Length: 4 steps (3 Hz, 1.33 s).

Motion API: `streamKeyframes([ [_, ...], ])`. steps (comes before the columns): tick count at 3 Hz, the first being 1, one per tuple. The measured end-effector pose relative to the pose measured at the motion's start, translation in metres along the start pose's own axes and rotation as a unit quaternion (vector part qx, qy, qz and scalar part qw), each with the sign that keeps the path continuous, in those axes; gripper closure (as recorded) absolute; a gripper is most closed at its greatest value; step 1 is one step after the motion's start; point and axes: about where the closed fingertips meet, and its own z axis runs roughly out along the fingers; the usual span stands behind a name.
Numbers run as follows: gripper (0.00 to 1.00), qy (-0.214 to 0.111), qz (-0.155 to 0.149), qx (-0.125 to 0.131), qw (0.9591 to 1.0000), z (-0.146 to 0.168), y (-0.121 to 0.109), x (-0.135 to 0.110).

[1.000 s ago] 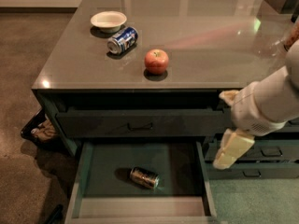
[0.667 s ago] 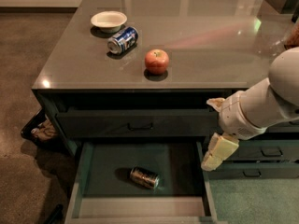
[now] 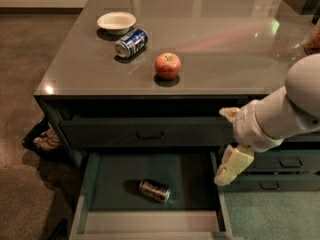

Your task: Pick orange can from middle drawer and place on counter

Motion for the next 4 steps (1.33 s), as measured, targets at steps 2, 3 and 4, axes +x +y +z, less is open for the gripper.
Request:
streamKeyframes([
  [2, 0.00, -0.037, -0.038, -0.042, 0.9977, 0.089, 0.029, 0.002],
  [3, 0.00, -0.025, -0.055, -0.027, 0.9978, 0.133, 0.040, 0.002],
  [4, 0.00, 0.004, -0.064, -0.002, 0.9979, 0.168, 0.044, 0.009],
])
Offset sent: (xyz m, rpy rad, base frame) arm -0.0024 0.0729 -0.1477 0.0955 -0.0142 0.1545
